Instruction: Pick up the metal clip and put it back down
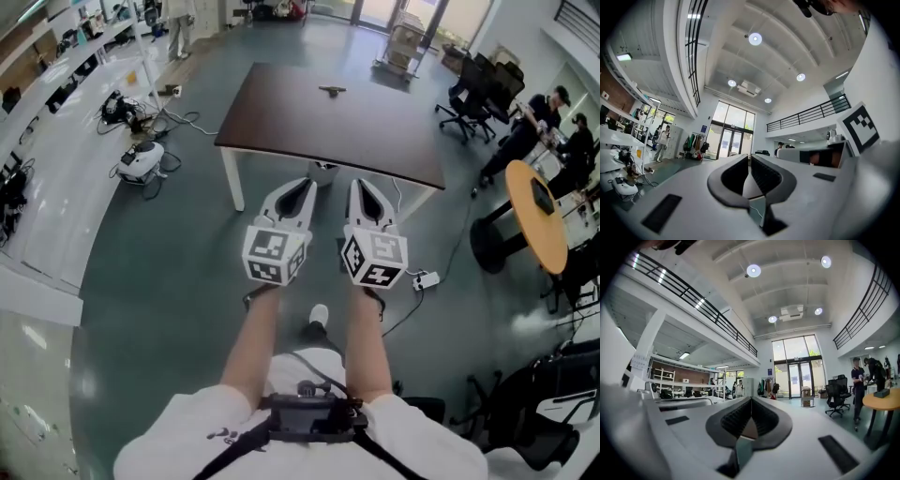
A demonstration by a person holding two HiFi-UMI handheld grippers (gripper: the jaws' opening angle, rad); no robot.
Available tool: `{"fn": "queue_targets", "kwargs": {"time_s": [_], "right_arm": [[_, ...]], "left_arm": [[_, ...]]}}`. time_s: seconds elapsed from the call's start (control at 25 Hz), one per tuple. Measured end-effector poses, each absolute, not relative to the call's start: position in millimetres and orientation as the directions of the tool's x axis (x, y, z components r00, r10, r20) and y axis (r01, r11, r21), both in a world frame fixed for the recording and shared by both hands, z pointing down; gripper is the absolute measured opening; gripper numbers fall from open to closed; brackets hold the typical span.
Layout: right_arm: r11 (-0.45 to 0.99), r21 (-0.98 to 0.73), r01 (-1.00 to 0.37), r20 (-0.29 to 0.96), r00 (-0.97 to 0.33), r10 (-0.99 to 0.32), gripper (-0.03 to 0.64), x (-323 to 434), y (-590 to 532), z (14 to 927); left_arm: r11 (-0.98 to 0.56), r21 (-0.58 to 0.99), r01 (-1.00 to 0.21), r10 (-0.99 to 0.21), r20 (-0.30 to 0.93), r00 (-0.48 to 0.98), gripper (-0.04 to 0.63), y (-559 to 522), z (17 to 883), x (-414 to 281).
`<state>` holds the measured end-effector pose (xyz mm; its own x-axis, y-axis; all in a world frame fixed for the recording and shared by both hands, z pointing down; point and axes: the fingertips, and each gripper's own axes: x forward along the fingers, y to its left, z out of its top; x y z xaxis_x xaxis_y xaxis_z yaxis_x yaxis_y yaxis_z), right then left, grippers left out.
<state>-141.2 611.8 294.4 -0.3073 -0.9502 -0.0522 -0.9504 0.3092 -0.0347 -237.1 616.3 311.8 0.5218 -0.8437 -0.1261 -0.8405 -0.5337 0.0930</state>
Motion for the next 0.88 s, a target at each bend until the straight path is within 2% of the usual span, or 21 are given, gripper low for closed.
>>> {"fn": "queue_targets", "kwargs": {"time_s": [0.24, 0.56, 0.88], "right_arm": [[0.293, -0.078, -0.953, -0.112, -0.284, -0.952, 0.006, -89.3, 526.3, 286.8], [0.372, -0.084, -0.925, -0.104, -0.363, -0.926, 0.006, -6.7, 385.8, 281.8], [0.417, -0.060, -0.907, 0.007, -0.419, -0.908, 0.006, 16.9, 294.0, 323.5]], "left_arm": [[-0.526, 0.048, -0.849, -0.848, -0.106, 0.519, 0.029, 530.7, 311.8, -201.0], [-0.526, 0.058, -0.849, -0.845, -0.150, 0.513, 0.029, 392.4, 293.0, -115.0], [-0.479, 0.075, -0.874, -0.876, -0.102, 0.472, 0.029, 296.4, 320.5, -84.9]]}}
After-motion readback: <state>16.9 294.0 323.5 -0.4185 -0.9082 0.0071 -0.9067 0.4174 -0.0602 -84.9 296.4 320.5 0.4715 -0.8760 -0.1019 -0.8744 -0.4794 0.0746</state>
